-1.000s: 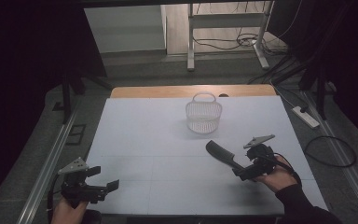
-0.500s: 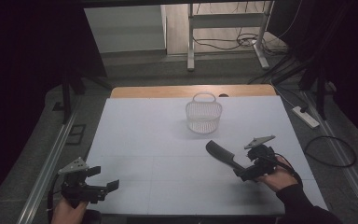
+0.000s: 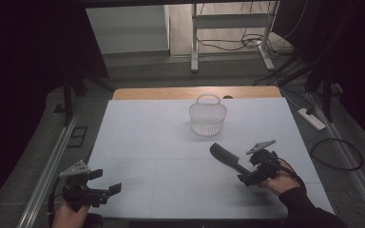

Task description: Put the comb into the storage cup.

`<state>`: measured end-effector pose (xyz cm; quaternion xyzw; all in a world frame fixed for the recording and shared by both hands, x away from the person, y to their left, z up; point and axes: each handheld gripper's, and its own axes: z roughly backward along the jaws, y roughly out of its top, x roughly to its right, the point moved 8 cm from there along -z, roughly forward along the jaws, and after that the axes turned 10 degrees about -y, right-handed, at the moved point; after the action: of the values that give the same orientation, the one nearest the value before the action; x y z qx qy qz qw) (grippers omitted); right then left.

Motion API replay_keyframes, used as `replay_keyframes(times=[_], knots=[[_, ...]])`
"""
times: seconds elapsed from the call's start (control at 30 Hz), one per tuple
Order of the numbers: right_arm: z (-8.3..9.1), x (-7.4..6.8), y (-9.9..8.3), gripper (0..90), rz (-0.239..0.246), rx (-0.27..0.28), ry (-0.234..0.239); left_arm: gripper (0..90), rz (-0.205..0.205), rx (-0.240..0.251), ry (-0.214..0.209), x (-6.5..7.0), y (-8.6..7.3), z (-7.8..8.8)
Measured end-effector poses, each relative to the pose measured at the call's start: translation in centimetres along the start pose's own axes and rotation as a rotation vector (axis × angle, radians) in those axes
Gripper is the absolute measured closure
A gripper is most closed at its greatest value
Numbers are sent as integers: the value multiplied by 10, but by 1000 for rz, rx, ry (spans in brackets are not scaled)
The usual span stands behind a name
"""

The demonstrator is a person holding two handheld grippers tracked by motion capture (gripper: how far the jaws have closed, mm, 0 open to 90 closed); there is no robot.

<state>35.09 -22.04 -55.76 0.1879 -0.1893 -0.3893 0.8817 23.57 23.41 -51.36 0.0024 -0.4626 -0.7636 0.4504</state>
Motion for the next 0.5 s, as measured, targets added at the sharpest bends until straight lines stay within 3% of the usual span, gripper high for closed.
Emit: replay_keyframes(times=[0.3, 0.5], knots=[[-13, -4, -5, 0, 33, -39, 11, 6, 0, 0, 0, 0, 0, 0], [-22, -9, -12, 0, 72, -98, 23, 6, 2, 0, 0, 0, 0, 0]])
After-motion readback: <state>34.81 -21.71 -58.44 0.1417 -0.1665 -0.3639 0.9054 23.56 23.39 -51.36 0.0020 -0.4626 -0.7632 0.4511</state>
